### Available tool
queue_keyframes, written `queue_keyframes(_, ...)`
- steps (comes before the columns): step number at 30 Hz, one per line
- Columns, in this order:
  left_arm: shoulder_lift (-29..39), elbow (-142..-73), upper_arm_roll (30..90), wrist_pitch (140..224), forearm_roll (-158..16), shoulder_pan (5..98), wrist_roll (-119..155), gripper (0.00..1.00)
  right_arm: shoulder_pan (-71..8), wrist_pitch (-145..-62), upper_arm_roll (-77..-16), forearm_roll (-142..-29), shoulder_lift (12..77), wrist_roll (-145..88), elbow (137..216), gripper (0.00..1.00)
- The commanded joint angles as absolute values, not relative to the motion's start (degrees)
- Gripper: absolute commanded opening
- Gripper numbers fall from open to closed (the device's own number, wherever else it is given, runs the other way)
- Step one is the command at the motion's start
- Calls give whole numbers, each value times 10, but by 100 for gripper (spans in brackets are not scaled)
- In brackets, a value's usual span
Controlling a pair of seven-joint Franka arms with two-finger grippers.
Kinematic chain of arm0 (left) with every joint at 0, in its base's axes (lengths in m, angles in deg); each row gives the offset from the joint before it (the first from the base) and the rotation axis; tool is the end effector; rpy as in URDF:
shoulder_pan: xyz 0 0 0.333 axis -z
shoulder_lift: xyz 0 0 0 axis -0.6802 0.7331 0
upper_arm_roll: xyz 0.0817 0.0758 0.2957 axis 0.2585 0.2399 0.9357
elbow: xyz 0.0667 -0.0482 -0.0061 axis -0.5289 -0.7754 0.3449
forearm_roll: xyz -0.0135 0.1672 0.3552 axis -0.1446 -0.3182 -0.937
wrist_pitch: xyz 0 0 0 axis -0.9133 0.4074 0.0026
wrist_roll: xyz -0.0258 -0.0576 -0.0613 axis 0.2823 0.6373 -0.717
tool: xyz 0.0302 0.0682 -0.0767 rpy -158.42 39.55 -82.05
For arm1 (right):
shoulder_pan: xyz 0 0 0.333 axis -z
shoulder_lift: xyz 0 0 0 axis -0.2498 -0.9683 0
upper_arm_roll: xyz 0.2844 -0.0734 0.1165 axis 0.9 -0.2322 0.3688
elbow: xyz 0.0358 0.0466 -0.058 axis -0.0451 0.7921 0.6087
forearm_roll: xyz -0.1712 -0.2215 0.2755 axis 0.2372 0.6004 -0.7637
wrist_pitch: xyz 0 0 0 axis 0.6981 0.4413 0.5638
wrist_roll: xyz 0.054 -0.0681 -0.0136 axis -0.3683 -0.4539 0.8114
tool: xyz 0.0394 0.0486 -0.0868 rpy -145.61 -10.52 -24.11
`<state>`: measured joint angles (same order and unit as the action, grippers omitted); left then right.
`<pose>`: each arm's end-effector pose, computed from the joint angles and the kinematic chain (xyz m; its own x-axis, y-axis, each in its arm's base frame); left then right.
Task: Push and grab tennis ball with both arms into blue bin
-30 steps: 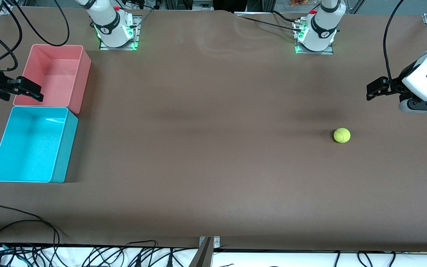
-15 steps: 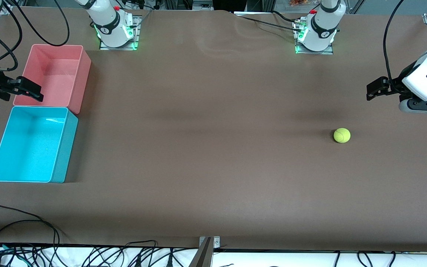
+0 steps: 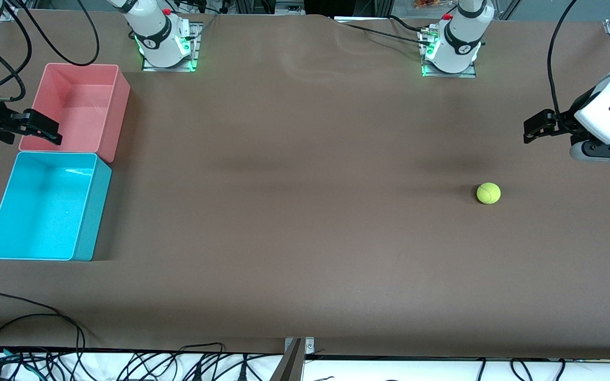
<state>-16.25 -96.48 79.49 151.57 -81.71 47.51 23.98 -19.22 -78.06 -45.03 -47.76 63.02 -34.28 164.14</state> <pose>0.5698 -0.0288 0.5888 0.9933 -0.0485 -0.1049 -0.0516 -0.9983 -0.0267 0.5821 0.0068 0.6031 0.9995 -0.0022 -0.0308 -0.0016 -0.9998 0.0218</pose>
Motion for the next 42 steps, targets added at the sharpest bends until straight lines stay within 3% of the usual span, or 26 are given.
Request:
queue_keyframes(1,-167,-963,794,1517,-824,472,251,100,-192,-776,-450,-475,638,-341,1646,100)
queue_keyframes(42,-160,-963,794,1517,-826,474,243,100,-193,-776,-450,-475,638,-340,1646,100)
